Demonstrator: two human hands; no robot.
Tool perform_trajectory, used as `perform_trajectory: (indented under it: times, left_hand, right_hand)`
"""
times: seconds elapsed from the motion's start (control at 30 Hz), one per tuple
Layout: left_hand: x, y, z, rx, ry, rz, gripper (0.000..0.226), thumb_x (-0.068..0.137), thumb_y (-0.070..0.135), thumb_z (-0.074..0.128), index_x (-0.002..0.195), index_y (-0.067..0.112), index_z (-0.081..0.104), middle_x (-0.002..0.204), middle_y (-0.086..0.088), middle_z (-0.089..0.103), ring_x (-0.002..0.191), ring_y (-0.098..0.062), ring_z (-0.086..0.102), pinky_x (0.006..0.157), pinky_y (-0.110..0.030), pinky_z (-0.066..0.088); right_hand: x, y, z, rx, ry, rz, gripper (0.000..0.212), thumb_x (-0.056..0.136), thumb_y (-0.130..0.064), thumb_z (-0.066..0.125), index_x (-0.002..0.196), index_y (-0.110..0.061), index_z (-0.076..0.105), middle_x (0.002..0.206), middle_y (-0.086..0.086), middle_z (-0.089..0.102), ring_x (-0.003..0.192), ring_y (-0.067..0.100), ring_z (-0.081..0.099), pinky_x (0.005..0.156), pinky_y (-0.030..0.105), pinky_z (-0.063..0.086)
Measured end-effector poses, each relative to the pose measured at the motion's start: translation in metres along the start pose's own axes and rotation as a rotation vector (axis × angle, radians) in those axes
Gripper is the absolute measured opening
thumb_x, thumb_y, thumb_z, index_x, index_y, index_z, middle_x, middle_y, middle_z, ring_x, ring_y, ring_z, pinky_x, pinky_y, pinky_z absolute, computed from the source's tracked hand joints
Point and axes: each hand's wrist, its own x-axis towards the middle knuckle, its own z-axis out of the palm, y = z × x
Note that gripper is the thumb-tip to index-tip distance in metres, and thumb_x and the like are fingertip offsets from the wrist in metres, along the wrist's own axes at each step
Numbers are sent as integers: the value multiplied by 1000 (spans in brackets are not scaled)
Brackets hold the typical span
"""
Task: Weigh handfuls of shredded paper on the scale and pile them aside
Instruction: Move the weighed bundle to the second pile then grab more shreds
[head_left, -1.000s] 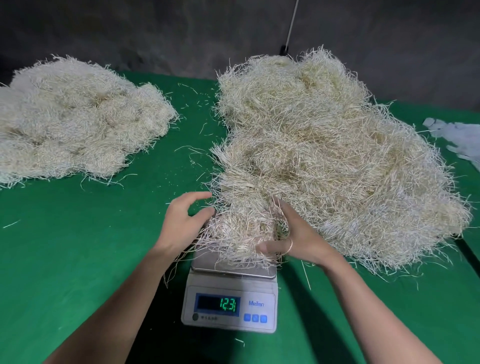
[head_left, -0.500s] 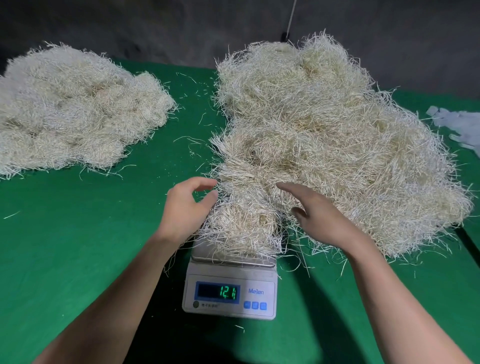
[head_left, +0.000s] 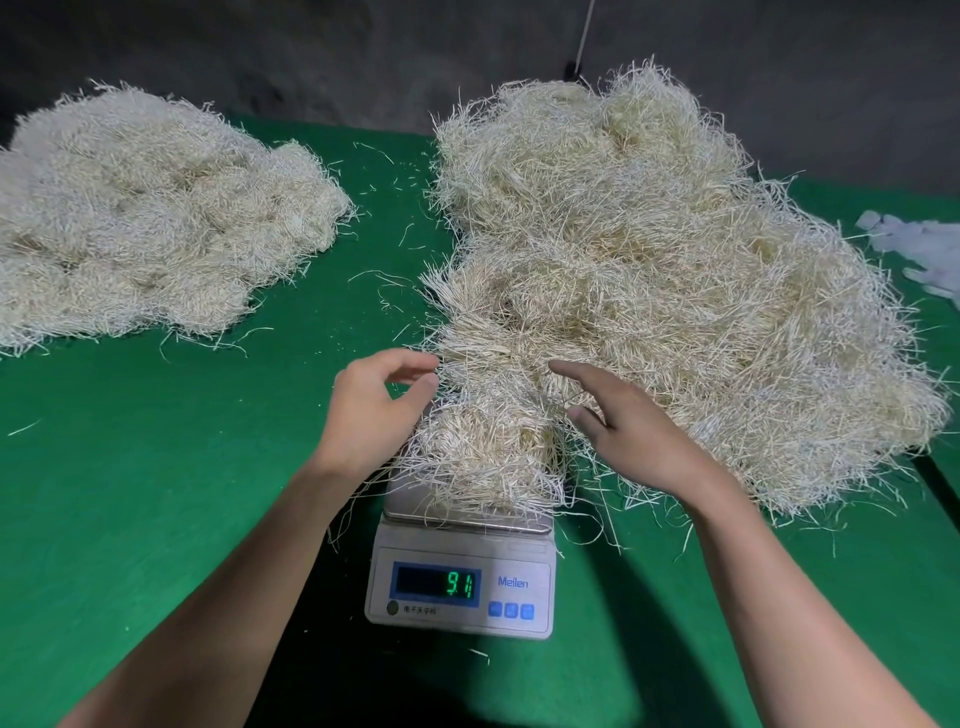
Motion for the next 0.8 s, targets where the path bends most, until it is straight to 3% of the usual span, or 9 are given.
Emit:
perform_trajectory:
  times: [0.3, 0.47, 0.53, 0.67, 0.8]
  left_hand:
    - [1, 1, 3, -20, -16, 2, 18, 88, 11, 64, 103, 19, 70, 91, 23, 64, 83, 17, 56, 70, 4, 37]
    - [3, 1, 5, -34, -29, -9, 18, 88, 12, 63, 101, 22, 70, 92, 23, 64, 84, 16, 56, 69, 4, 37]
    - [6, 3, 6, -47, -28, -4, 17, 88, 12, 63, 100, 23, 70, 92, 23, 64, 84, 15, 56, 69, 4, 37]
    - [21, 13, 13, -45, -51, 12, 18, 88, 13, 64, 99, 26, 69, 92, 22, 64, 84, 16, 56, 67, 5, 36]
    - [47, 31, 29, -3, -75, 22, 16, 88, 16, 64, 101, 24, 69, 93, 16, 66, 78, 8, 60, 64, 1, 40]
  right_hand:
    - [1, 5, 3, 16, 15, 5, 50, 99, -19, 47, 145, -27, 31, 150, -6, 34, 138, 10, 29, 106, 21, 16]
    - [4, 15, 2, 69, 75, 72, 47, 98, -15, 48, 142, -24, 37, 146, -2, 40, 133, 15, 38, 111, 32, 28]
    - [8, 21, -1, 155, 141, 132, 45, 97, -11, 48, 139, -22, 41, 140, 0, 47, 123, 15, 46, 104, 32, 38]
    - [33, 42, -19, 205, 390, 261, 41, 93, -10, 55, 133, -17, 48, 128, 4, 55, 102, 11, 53, 92, 27, 44]
    - [76, 58, -35, 100, 542, 319, 45, 89, -15, 62, 132, -14, 49, 131, 6, 53, 106, 15, 56, 93, 26, 45]
